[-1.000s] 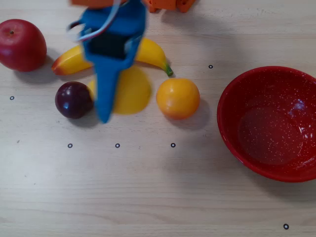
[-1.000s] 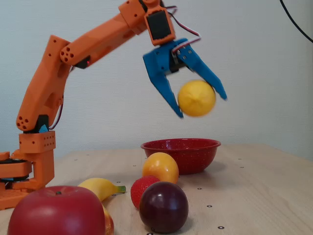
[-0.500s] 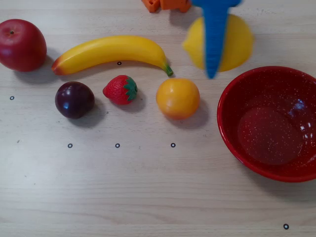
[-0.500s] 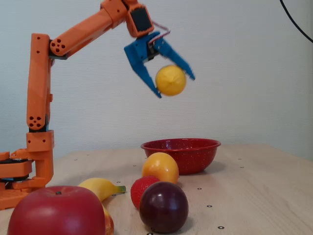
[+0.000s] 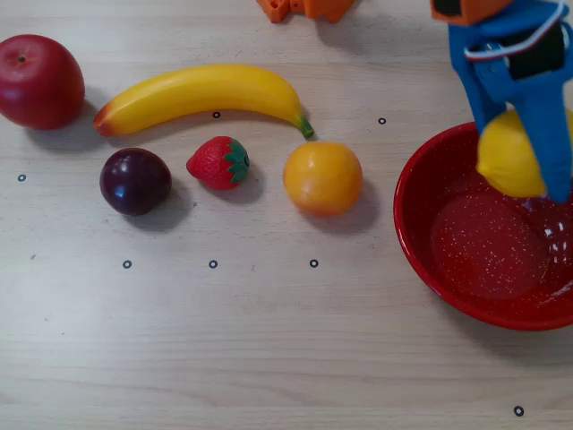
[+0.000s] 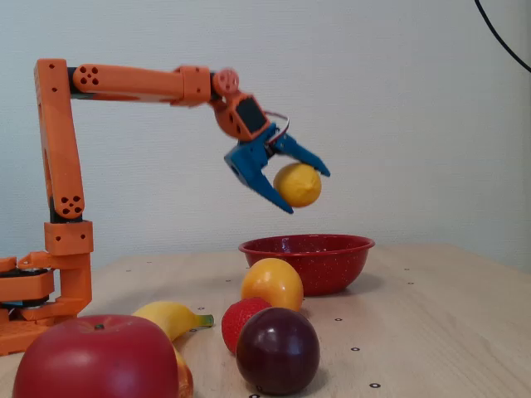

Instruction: Put the lemon in the red bowl.

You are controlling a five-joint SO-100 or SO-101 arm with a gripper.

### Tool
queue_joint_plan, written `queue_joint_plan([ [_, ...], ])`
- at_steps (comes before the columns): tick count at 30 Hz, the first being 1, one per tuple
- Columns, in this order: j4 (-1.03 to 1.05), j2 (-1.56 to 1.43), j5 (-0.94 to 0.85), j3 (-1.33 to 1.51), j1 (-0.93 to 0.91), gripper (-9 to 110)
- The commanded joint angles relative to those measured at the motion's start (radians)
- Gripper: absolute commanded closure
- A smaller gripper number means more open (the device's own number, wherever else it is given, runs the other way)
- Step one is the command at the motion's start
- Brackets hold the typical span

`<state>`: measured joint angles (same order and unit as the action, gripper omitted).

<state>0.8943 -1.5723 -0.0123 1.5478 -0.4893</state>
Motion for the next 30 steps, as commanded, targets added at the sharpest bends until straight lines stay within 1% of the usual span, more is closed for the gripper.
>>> queue_joint_plan([
  [1, -0.074, -0.048, 0.072, -0.032, -0.038, 101],
  [5, -0.083, 0.048, 0.094, -0.041, -0.046, 101],
  [6, -0.083, 0.069, 0.094, -0.049, -0.044, 99],
  [10, -0.049, 0.129, 0.097, -0.067, -0.038, 82],
  [14, 0.018, 0.169, 0.091, -0.086, -0.031, 62],
  [15, 0.025, 0.172, 0.089, -0.087, -0.028, 59],
  [19, 0.049, 0.176, 0.091, -0.100, -0.014, 56],
  [22, 0.057, 0.164, 0.086, -0.117, -0.002, 58],
  [23, 0.060, 0.152, 0.080, -0.126, 0.002, 62],
  [27, 0.075, 0.074, 0.071, -0.156, 0.023, 86],
  [29, 0.089, 0.015, 0.078, -0.158, 0.040, 100],
  [30, 0.101, -0.015, 0.077, -0.152, 0.052, 101],
])
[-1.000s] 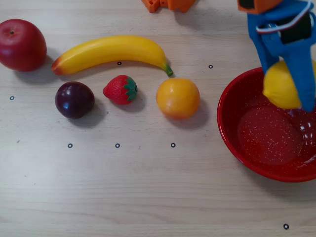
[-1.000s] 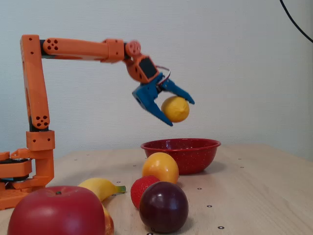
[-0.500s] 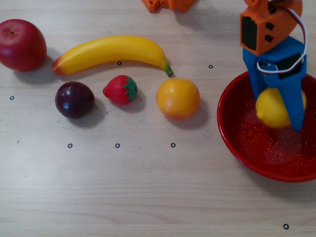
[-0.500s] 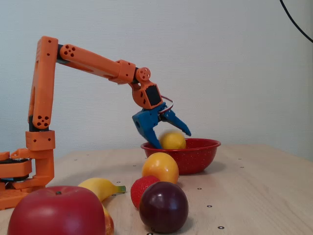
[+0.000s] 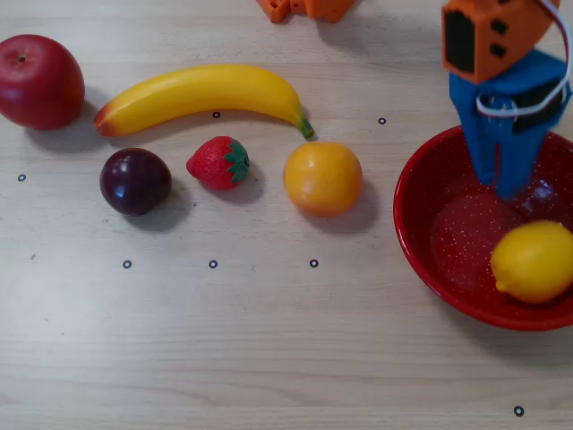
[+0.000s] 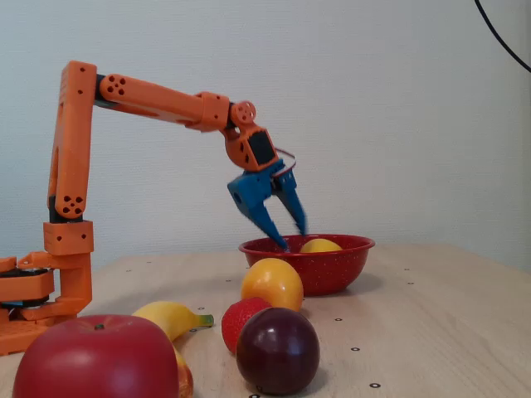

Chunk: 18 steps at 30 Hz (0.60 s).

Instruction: Put the lemon in the red bowl.

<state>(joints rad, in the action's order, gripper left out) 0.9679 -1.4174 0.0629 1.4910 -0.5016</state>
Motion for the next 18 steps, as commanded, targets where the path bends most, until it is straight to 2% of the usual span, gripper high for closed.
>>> queue_joint_plan([
  [1, 0.040, -0.206, -0.005, -0.086, 0.078, 101],
  [9, 0.112, -0.534, -0.020, 0.132, 0.215, 101],
  [18, -0.066, -1.077, 0.057, 0.776, 0.359, 101],
])
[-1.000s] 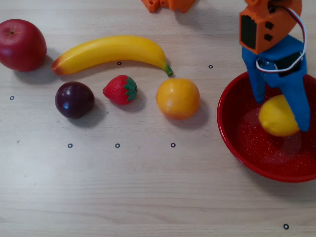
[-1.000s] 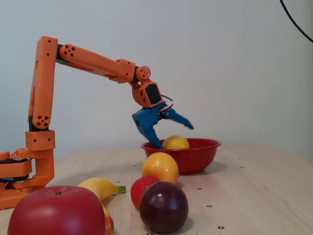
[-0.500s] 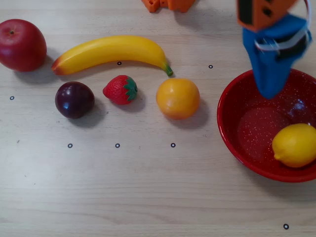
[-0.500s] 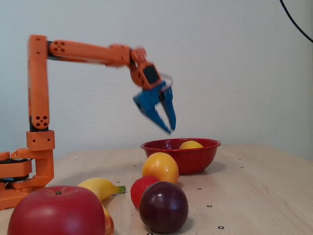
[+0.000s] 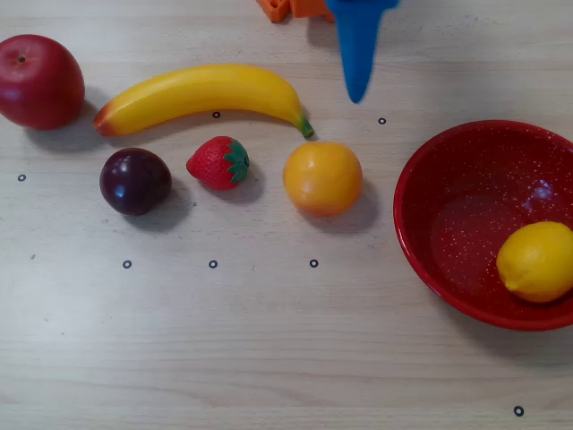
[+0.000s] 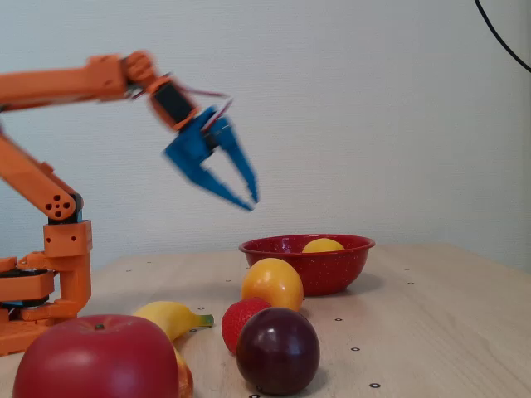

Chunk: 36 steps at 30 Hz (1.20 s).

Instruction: Put the lemon in the red bowl.

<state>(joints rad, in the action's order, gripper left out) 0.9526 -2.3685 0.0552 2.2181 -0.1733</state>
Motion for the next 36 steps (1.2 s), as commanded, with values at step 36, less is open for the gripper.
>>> queue_joint_plan([
  [36, -0.077, -0.862, 0.015, 0.900, 0.218, 101],
])
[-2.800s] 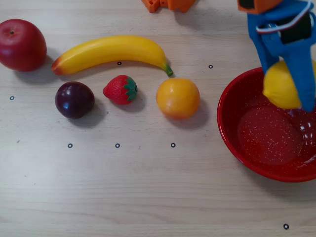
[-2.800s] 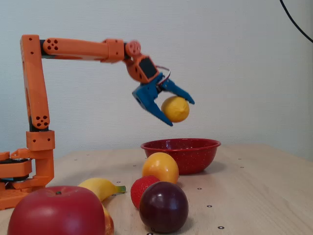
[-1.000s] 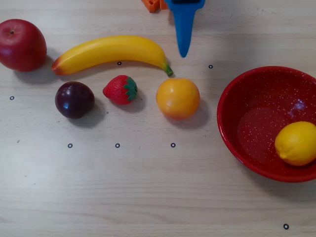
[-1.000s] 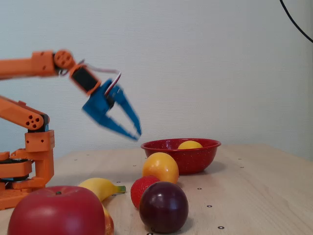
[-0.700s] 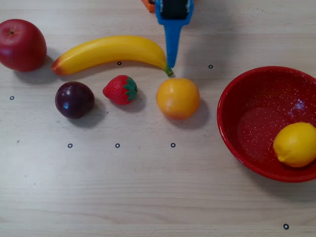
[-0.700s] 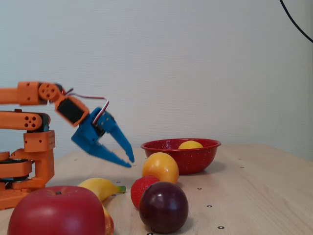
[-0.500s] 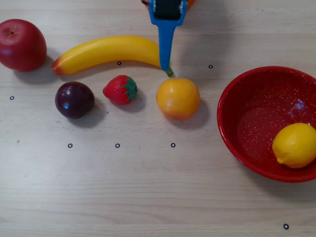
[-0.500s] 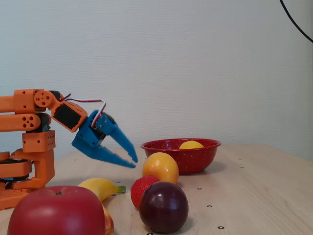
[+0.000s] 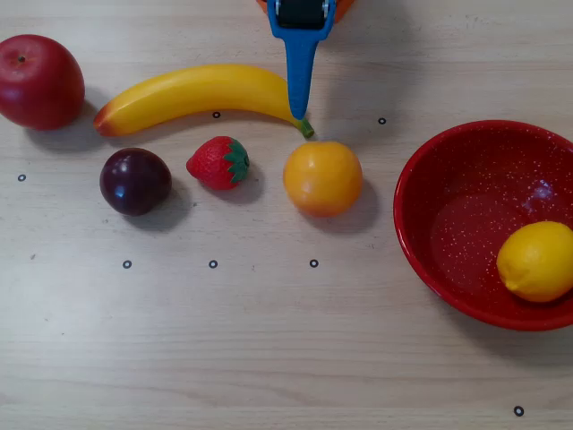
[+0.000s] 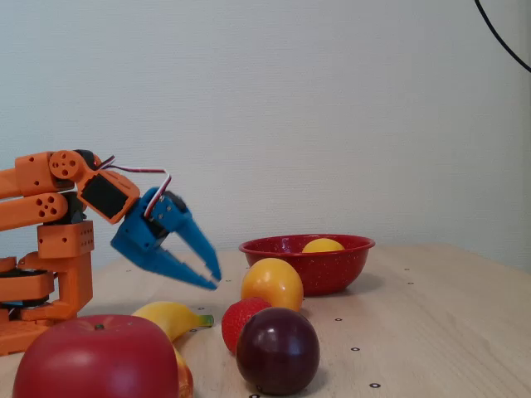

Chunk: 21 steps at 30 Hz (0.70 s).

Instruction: Put the lemon in the red bowl.

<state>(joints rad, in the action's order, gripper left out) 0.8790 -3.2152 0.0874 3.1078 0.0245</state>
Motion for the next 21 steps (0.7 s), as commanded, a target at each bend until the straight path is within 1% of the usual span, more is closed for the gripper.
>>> queue_joint_plan([
  [1, -0.003, -0.015, -0.015, 0.011, 0.020, 101],
  [21, 0.003, -0.015, -0.014, 0.011, 0.012, 101],
])
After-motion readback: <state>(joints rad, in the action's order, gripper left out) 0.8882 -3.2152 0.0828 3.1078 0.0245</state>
